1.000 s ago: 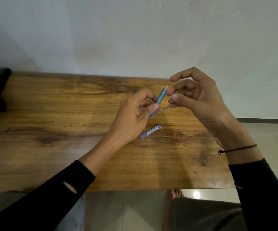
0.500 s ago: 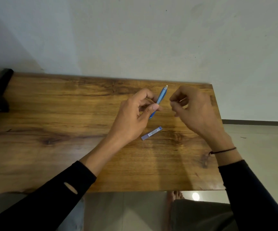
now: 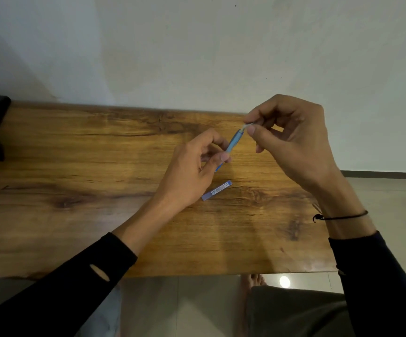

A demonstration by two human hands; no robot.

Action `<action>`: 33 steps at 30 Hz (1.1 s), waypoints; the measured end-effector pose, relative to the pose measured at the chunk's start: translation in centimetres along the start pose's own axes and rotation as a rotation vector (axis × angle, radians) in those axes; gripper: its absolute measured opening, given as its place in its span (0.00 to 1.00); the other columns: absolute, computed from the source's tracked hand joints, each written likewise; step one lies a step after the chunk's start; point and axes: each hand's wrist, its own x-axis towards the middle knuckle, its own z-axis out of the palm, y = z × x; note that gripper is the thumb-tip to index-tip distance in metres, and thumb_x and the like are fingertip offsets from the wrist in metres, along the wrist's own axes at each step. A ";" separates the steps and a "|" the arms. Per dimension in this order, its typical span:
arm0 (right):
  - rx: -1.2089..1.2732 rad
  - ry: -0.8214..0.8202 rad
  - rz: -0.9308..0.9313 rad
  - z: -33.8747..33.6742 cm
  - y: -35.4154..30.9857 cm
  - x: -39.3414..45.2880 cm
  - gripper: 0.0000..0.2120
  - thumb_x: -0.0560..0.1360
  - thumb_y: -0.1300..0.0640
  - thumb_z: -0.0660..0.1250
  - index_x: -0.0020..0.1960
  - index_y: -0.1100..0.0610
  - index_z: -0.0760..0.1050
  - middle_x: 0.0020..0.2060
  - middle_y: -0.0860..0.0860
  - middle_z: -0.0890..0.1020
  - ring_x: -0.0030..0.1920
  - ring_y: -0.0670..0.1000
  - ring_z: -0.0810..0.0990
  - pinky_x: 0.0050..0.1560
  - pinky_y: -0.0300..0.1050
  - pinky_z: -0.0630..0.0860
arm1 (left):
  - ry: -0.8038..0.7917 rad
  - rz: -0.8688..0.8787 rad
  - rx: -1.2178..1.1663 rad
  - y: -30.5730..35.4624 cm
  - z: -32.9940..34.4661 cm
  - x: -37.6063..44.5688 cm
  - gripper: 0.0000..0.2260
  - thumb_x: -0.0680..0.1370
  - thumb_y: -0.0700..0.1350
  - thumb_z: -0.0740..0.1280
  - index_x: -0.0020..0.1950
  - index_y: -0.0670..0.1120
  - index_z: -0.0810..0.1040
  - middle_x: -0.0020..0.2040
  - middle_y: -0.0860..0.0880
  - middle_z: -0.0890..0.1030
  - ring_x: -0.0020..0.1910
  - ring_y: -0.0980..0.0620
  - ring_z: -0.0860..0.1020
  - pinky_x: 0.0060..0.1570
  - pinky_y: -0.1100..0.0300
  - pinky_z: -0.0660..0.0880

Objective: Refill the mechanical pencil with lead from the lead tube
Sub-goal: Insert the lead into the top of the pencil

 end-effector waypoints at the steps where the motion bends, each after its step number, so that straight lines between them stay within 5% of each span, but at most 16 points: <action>1: -0.004 -0.003 0.001 -0.1 -0.1 0.0 0.04 0.78 0.68 0.73 0.52 0.63 0.84 0.41 0.51 0.84 0.40 0.47 0.81 0.35 0.44 0.83 | -0.001 0.001 0.004 0.0 0.0 0.0 0.04 0.85 0.40 0.71 0.56 0.48 0.80 0.49 0.52 0.90 0.52 0.62 0.88 0.54 0.68 0.82; 7: -0.087 -0.060 0.026 -0.2 -0.4 -0.1 0.05 0.77 0.67 0.72 0.51 0.60 0.85 0.40 0.48 0.84 0.40 0.48 0.81 0.37 0.59 0.83 | -0.003 -0.017 0.049 -0.1 -0.1 -0.2 0.06 0.85 0.41 0.71 0.56 0.53 0.80 0.48 0.55 0.90 0.53 0.60 0.88 0.56 0.62 0.85; 12: -0.174 -0.113 0.053 -0.6 -0.4 -0.1 0.06 0.77 0.67 0.72 0.50 0.58 0.85 0.40 0.45 0.84 0.41 0.50 0.81 0.38 0.60 0.82 | 0.004 -0.024 0.126 0.3 -0.1 -0.3 0.04 0.84 0.43 0.72 0.58 0.50 0.81 0.49 0.55 0.89 0.52 0.61 0.88 0.50 0.70 0.82; 16: -0.212 -0.149 0.070 -1.0 -0.1 -0.1 0.05 0.79 0.66 0.74 0.51 0.57 0.85 0.40 0.51 0.84 0.37 0.47 0.82 0.38 0.53 0.86 | 0.032 0.014 0.235 0.5 -0.1 -0.6 0.04 0.84 0.45 0.73 0.58 0.49 0.82 0.49 0.55 0.88 0.50 0.59 0.88 0.51 0.61 0.85; 20: -0.123 -0.130 0.039 -1.2 0.2 0.0 0.03 0.79 0.62 0.76 0.53 0.58 0.86 0.39 0.52 0.86 0.32 0.47 0.84 0.38 0.40 0.83 | 0.065 0.029 0.230 0.7 -0.1 -0.6 0.04 0.84 0.45 0.73 0.58 0.50 0.82 0.48 0.56 0.88 0.50 0.59 0.88 0.51 0.56 0.87; 24: 0.084 -0.043 0.062 0.3 0.6 0.0 0.04 0.80 0.60 0.75 0.54 0.59 0.86 0.42 0.53 0.88 0.34 0.51 0.82 0.36 0.47 0.82 | 0.071 0.049 0.076 0.9 -0.1 -0.2 0.03 0.84 0.43 0.73 0.57 0.47 0.81 0.47 0.54 0.89 0.50 0.58 0.89 0.49 0.56 0.87; 28: 0.093 -0.062 0.025 1.8 0.1 0.0 0.06 0.84 0.59 0.70 0.54 0.61 0.84 0.43 0.48 0.87 0.40 0.46 0.85 0.39 0.41 0.82 | 0.071 0.080 -0.109 1.5 -0.2 0.1 0.05 0.84 0.42 0.72 0.59 0.43 0.82 0.48 0.54 0.89 0.49 0.56 0.90 0.46 0.58 0.86; 31: 0.190 -0.007 0.024 2.3 -0.8 0.0 0.10 0.88 0.59 0.63 0.55 0.66 0.78 0.45 0.61 0.84 0.46 0.59 0.85 0.49 0.55 0.86 | 0.094 0.102 -0.175 2.3 -0.3 0.2 0.03 0.83 0.43 0.73 0.56 0.47 0.83 0.50 0.51 0.89 0.48 0.52 0.91 0.45 0.55 0.86; 33: 0.351 0.049 0.038 2.0 -2.1 0.0 0.10 0.89 0.59 0.57 0.56 0.64 0.74 0.42 0.61 0.81 0.45 0.60 0.82 0.51 0.56 0.83 | 0.119 0.096 -0.203 3.2 -0.2 0.3 0.02 0.83 0.45 0.74 0.54 0.48 0.83 0.48 0.52 0.89 0.46 0.51 0.90 0.45 0.55 0.85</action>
